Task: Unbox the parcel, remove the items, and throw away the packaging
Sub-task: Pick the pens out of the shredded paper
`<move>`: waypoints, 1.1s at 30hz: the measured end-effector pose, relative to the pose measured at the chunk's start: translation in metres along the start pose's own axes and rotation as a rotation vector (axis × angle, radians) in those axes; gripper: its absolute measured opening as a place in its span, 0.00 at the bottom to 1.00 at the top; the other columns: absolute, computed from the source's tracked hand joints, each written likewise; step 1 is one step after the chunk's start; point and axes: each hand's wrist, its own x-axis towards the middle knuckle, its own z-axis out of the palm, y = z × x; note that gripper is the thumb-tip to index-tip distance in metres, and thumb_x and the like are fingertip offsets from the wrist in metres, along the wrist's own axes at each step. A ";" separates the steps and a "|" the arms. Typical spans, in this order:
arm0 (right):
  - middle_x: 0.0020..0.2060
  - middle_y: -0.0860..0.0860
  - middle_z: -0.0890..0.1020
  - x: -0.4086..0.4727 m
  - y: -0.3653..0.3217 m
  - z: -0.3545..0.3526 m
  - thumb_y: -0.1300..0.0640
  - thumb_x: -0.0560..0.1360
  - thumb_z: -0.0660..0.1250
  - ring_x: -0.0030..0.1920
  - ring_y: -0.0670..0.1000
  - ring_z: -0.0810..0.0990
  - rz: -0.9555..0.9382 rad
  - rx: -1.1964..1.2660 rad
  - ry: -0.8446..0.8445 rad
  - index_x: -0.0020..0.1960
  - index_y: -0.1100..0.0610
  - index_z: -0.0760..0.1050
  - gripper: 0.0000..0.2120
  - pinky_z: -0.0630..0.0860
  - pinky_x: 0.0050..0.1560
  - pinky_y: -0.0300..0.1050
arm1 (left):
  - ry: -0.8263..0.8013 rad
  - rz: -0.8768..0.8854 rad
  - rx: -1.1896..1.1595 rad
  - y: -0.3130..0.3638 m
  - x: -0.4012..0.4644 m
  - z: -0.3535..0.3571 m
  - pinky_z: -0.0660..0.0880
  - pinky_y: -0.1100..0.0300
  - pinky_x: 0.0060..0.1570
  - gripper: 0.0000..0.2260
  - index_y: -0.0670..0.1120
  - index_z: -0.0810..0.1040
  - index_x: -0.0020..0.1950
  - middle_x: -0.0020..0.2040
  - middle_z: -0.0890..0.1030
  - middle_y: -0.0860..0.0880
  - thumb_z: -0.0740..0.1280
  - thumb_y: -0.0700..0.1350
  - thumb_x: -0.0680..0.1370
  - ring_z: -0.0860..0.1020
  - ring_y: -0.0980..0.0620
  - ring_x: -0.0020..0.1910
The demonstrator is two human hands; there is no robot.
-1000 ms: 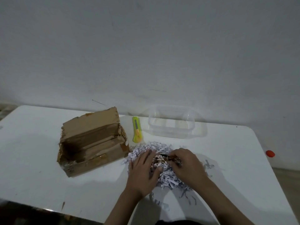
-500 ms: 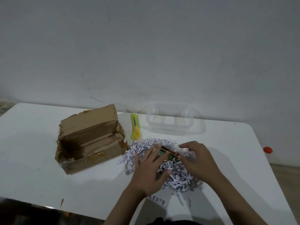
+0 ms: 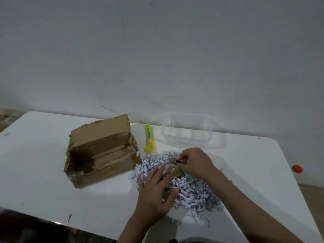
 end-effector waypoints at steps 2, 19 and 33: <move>0.40 0.52 0.84 0.002 0.000 -0.001 0.52 0.70 0.70 0.41 0.51 0.80 -0.051 -0.039 -0.022 0.46 0.55 0.81 0.08 0.80 0.44 0.49 | 0.004 -0.015 0.002 -0.003 -0.001 0.000 0.29 0.44 0.65 0.25 0.71 0.54 0.70 0.76 0.46 0.64 0.46 0.71 0.74 0.41 0.61 0.75; 0.30 0.56 0.83 -0.021 0.020 -0.066 0.68 0.71 0.70 0.35 0.52 0.82 0.162 0.961 0.397 0.38 0.61 0.77 0.06 0.78 0.43 0.47 | -0.034 0.020 -0.047 -0.008 0.004 -0.001 0.32 0.43 0.67 0.26 0.73 0.51 0.70 0.75 0.45 0.66 0.44 0.72 0.72 0.40 0.61 0.75; 0.37 0.59 0.80 -0.044 0.022 -0.062 0.66 0.72 0.70 0.34 0.51 0.84 0.245 0.959 0.458 0.39 0.60 0.74 0.06 0.79 0.42 0.48 | 0.146 0.242 -0.268 0.011 0.024 0.005 0.60 0.41 0.68 0.22 0.67 0.61 0.70 0.71 0.65 0.61 0.58 0.64 0.76 0.61 0.58 0.72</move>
